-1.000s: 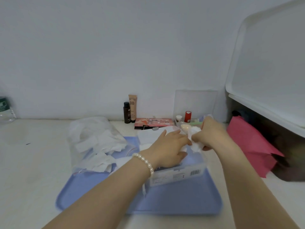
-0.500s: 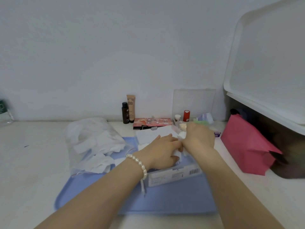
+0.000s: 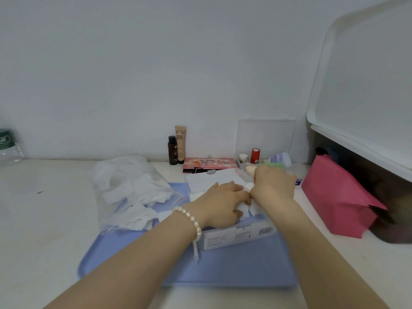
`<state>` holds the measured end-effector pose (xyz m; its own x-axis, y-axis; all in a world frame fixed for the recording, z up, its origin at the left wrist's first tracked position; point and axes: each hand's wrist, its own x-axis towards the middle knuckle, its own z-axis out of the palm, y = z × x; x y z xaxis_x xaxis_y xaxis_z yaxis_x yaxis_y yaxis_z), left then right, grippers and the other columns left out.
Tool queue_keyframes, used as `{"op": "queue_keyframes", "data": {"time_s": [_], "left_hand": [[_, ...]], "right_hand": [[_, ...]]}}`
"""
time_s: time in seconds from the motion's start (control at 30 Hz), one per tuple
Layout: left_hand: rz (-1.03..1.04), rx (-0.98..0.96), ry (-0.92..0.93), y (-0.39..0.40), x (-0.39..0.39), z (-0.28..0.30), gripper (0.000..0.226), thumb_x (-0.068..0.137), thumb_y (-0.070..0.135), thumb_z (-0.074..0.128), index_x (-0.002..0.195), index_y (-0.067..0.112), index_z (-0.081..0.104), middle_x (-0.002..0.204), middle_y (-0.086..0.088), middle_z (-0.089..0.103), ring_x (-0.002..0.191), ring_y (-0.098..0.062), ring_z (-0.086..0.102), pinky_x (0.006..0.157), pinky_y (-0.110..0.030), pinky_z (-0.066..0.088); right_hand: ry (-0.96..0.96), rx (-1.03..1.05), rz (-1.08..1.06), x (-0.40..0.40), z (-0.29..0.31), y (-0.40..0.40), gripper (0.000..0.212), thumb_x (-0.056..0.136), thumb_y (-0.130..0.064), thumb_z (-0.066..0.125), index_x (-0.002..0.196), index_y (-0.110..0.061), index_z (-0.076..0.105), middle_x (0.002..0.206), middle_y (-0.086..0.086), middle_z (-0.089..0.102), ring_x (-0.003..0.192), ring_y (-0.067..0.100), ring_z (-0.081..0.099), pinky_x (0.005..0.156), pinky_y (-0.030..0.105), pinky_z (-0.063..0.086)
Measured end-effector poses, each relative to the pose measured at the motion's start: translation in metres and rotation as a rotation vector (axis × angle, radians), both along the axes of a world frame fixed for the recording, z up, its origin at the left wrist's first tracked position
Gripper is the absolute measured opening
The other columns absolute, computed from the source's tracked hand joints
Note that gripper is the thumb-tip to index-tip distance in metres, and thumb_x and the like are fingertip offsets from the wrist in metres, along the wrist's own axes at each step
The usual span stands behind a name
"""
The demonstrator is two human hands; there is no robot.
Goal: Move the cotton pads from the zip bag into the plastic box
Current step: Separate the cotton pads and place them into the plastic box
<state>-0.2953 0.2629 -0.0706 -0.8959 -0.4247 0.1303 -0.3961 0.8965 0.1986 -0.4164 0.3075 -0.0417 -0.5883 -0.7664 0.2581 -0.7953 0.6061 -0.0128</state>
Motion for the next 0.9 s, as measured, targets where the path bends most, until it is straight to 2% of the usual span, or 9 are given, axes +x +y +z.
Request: {"op": "queue_keyframes", "data": {"time_s": [0.1, 0.2, 0.4, 0.47, 0.53, 0.63, 0.7, 0.8, 0.9], "left_hand": [[0.008, -0.008, -0.02, -0.001, 0.001, 0.001, 0.039, 0.09, 0.018, 0.051, 0.129, 0.023, 0.049, 0.144, -0.002, 0.037, 0.134, -0.022, 0.028, 0.109, -0.042, 0.02], [0.011, -0.011, -0.049, 0.0, 0.001, 0.002, 0.038, 0.091, 0.017, 0.048, 0.128, 0.022, 0.049, 0.146, -0.005, 0.035, 0.139, -0.024, 0.021, 0.112, -0.046, 0.016], [0.02, 0.008, -0.067, 0.001, -0.001, 0.0, 0.041, 0.092, 0.015, 0.047, 0.132, 0.025, 0.045, 0.156, -0.01, 0.015, 0.145, -0.021, 0.005, 0.116, -0.045, 0.004], [0.019, 0.048, -0.019, 0.002, 0.001, 0.003, 0.043, 0.091, 0.014, 0.048, 0.132, 0.026, 0.046, 0.158, -0.009, 0.01, 0.145, -0.02, 0.006, 0.117, -0.044, 0.003], [0.031, 0.1, 0.123, 0.003, 0.007, 0.011, 0.041, 0.09, 0.013, 0.051, 0.129, 0.025, 0.049, 0.157, -0.006, 0.014, 0.144, -0.019, 0.014, 0.117, -0.04, 0.008], [0.087, 0.041, 0.339, 0.0, 0.035, 0.037, 0.024, 0.088, 0.016, 0.058, 0.112, 0.017, 0.062, 0.142, -0.005, 0.041, 0.132, -0.019, 0.036, 0.109, -0.027, 0.024], [0.145, -0.034, 0.387, -0.004, 0.066, 0.056, 0.009, 0.084, 0.017, 0.065, 0.092, 0.015, 0.069, 0.127, -0.003, 0.053, 0.12, -0.017, 0.045, 0.099, -0.022, 0.03], [0.246, -0.04, 0.305, -0.006, 0.115, 0.071, 0.01, 0.078, 0.022, 0.073, 0.071, 0.016, 0.071, 0.13, 0.003, 0.053, 0.125, -0.014, 0.037, 0.089, -0.014, 0.024], [0.296, -0.006, 0.134, -0.005, 0.155, 0.064, 0.015, 0.077, 0.03, 0.073, 0.07, 0.017, 0.075, 0.144, 0.01, 0.04, 0.139, -0.009, 0.015, 0.104, -0.016, 0.015]], "right_hand": [[0.049, -0.004, 0.007, 0.001, -0.004, -0.002, 0.024, 0.082, -0.012, 0.06, 0.104, -0.022, 0.058, 0.107, 0.0, 0.063, 0.105, 0.021, 0.057, 0.086, 0.032, 0.035], [-0.001, -0.013, 0.024, -0.001, -0.006, -0.003, 0.035, 0.08, -0.013, 0.061, 0.112, -0.027, 0.057, 0.11, -0.002, 0.063, 0.106, 0.02, 0.058, 0.086, 0.032, 0.034], [-0.245, -0.028, 0.023, -0.009, 0.0, 0.0, 0.022, 0.072, -0.021, 0.071, 0.093, -0.018, 0.066, 0.09, 0.001, 0.066, 0.088, 0.021, 0.062, 0.075, 0.029, 0.047], [-0.298, -0.001, 0.061, -0.012, 0.001, 0.0, 0.023, 0.072, -0.023, 0.071, 0.093, -0.014, 0.066, 0.087, 0.003, 0.065, 0.084, 0.022, 0.06, 0.068, 0.028, 0.045], [-0.349, -0.024, 0.094, -0.018, 0.004, 0.002, 0.029, 0.074, -0.031, 0.07, 0.094, -0.011, 0.067, 0.084, 0.005, 0.064, 0.08, 0.024, 0.06, 0.064, 0.028, 0.045], [-0.372, -0.199, 0.138, -0.021, 0.019, 0.012, 0.024, 0.082, -0.033, 0.064, 0.086, -0.01, 0.069, 0.086, 0.008, 0.068, 0.08, 0.025, 0.062, 0.067, 0.03, 0.048], [-0.354, -0.331, 0.218, -0.012, 0.034, 0.021, 0.023, 0.085, -0.026, 0.062, 0.069, -0.01, 0.066, 0.072, 0.007, 0.064, 0.07, 0.023, 0.058, 0.057, 0.026, 0.041], [-0.434, -0.465, 0.461, 0.024, 0.051, 0.033, 0.027, 0.083, -0.02, 0.064, 0.056, -0.018, 0.058, 0.054, -0.006, 0.053, 0.057, 0.014, 0.05, 0.049, 0.021, 0.034], [-0.563, -0.308, 0.723, 0.069, 0.05, 0.04, 0.024, 0.08, -0.018, 0.068, 0.058, -0.025, 0.062, 0.057, -0.01, 0.059, 0.056, 0.006, 0.054, 0.05, 0.014, 0.039]]}}
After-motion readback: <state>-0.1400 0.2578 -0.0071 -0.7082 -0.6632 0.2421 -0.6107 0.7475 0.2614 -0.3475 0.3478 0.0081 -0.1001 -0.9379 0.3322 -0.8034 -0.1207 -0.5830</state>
